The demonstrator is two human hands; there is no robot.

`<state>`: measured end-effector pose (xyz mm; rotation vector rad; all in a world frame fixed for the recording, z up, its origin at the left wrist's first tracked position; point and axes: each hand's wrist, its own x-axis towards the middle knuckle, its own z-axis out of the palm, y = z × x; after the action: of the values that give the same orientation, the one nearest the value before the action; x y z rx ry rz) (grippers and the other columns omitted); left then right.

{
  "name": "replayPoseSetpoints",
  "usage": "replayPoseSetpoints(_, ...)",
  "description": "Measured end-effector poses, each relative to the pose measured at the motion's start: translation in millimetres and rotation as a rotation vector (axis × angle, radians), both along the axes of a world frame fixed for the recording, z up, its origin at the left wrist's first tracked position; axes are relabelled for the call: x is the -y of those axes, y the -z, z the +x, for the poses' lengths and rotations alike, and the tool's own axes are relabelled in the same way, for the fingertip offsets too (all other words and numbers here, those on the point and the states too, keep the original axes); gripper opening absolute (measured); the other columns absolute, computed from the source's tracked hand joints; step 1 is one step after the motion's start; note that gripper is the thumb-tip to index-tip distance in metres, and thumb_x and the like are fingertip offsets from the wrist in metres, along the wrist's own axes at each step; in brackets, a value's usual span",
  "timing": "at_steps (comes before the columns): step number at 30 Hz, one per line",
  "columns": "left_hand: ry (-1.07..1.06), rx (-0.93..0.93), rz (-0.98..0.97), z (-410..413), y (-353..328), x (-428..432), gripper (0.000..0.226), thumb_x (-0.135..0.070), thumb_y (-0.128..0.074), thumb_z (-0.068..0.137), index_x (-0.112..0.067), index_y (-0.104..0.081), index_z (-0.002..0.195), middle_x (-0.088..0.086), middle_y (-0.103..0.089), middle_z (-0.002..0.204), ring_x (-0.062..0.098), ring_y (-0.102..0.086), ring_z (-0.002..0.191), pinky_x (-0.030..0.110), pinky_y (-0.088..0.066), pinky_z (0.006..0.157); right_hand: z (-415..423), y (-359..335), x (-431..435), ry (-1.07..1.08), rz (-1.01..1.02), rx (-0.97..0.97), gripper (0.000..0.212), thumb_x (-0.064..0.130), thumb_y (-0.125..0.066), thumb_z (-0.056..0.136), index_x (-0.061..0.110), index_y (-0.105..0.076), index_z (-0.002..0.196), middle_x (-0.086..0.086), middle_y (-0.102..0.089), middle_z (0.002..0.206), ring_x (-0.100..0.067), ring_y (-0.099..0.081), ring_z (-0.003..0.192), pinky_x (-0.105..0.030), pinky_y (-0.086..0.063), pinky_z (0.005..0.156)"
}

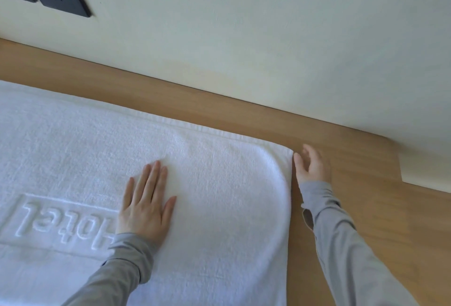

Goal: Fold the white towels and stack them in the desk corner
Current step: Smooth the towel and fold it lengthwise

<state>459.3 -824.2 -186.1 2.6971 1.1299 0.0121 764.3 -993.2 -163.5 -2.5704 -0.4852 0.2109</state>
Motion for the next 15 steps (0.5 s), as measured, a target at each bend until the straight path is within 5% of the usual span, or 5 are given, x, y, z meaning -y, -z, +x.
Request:
replayPoseSetpoints(3,0.001,-0.001,0.004,1,0,0,0.066,-0.049,-0.009,0.095,-0.011,-0.026,0.146,0.005,-0.026,0.153,0.02,-0.023,0.141,0.042,-0.012,0.116,2,-3,-17,0.053,0.107,-0.219,0.019,0.022,-0.066,0.082,0.008,-0.065,0.095,-0.007,-0.06,0.091,-0.025,-0.058,0.09,-0.042,-0.048,0.086)
replayPoseSetpoints(6,0.0,0.004,-0.002,1,0,1,0.065,-0.048,-0.009,0.096,-0.011,-0.024,0.147,0.005,-0.025,0.153,0.02,-0.022,0.141,0.042,-0.012,0.116,3,-1,-25,0.074,0.143,-0.188,0.01,0.016,-0.069,0.076,0.011,-0.061,0.081,-0.007,-0.06,0.086,-0.02,-0.055,0.077,-0.029,-0.046,0.07)
replayPoseSetpoints(15,0.005,0.017,0.006,1,2,1,0.062,-0.045,-0.014,0.096,-0.011,-0.027,0.146,0.006,-0.026,0.153,0.021,-0.023,0.142,0.044,-0.014,0.116,-5,-1,-20,0.034,0.36,-0.224,0.019,0.005,-0.066,0.077,0.017,-0.052,0.077,0.006,-0.051,0.069,-0.009,-0.046,0.061,-0.02,-0.041,0.059)
